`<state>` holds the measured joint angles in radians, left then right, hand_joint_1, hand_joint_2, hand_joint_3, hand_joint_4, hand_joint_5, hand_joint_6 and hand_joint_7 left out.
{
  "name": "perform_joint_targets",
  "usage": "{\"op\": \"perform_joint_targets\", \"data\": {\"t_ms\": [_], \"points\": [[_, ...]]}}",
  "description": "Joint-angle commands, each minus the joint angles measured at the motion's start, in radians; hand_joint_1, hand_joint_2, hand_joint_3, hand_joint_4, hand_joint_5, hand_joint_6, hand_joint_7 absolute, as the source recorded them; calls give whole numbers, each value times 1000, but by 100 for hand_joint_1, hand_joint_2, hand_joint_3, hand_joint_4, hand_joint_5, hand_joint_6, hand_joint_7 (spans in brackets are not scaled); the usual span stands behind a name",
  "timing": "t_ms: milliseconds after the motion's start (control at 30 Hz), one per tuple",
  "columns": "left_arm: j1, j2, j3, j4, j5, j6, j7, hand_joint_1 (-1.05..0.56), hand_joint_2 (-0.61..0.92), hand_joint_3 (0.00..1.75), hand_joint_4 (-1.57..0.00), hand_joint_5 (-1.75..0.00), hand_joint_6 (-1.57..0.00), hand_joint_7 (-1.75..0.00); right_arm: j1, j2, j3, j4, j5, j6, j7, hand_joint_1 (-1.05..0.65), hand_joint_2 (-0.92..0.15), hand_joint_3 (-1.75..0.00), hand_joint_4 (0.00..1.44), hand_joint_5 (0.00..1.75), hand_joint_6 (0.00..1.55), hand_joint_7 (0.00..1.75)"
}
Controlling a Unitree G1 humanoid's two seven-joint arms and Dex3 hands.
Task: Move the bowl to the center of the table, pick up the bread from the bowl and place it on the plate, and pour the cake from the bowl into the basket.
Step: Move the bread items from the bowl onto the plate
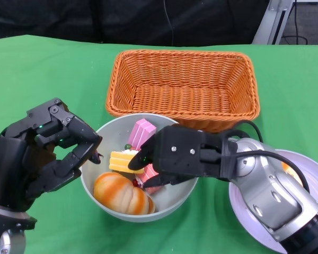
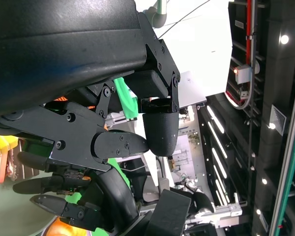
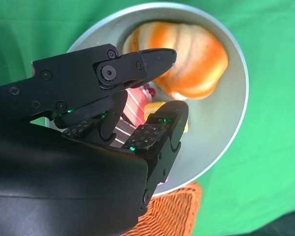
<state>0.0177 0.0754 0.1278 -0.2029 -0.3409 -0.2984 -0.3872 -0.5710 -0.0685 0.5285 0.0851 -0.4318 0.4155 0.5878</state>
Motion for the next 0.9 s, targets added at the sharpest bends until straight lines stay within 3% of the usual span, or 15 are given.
{"op": "perform_joint_targets", "data": {"t_ms": [33,567,733,800,900], "points": [[-1,11,2,0,4,-17,3,-16,90,41,-73,-165,-76,-125,-36,-19,15,-12,-2,35,38,-69,-92,-15,77,29,76,2],[-2,8,-4,14,10,-49,7,-14,84,56,-75,-161,-76,-125,-126,-47,104,15,-31,148,167,-77,-92,-25,64,13,60,0],[0,7,-6,11,16,-48,9,-15,82,58,-75,-162,-76,-126,-160,-46,116,40,-21,169,207,-78,-92,-25,68,14,64,2],[0,6,-6,12,17,-50,8,-15,82,60,-74,-163,-75,-127,-169,-47,121,47,-18,166,218,-78,-92,-25,61,9,53,0],[-2,4,-7,14,17,-52,9,-15,81,61,-74,-163,-75,-127,-178,-49,129,52,-20,162,225,-78,-92,-25,62,9,53,1]]}}
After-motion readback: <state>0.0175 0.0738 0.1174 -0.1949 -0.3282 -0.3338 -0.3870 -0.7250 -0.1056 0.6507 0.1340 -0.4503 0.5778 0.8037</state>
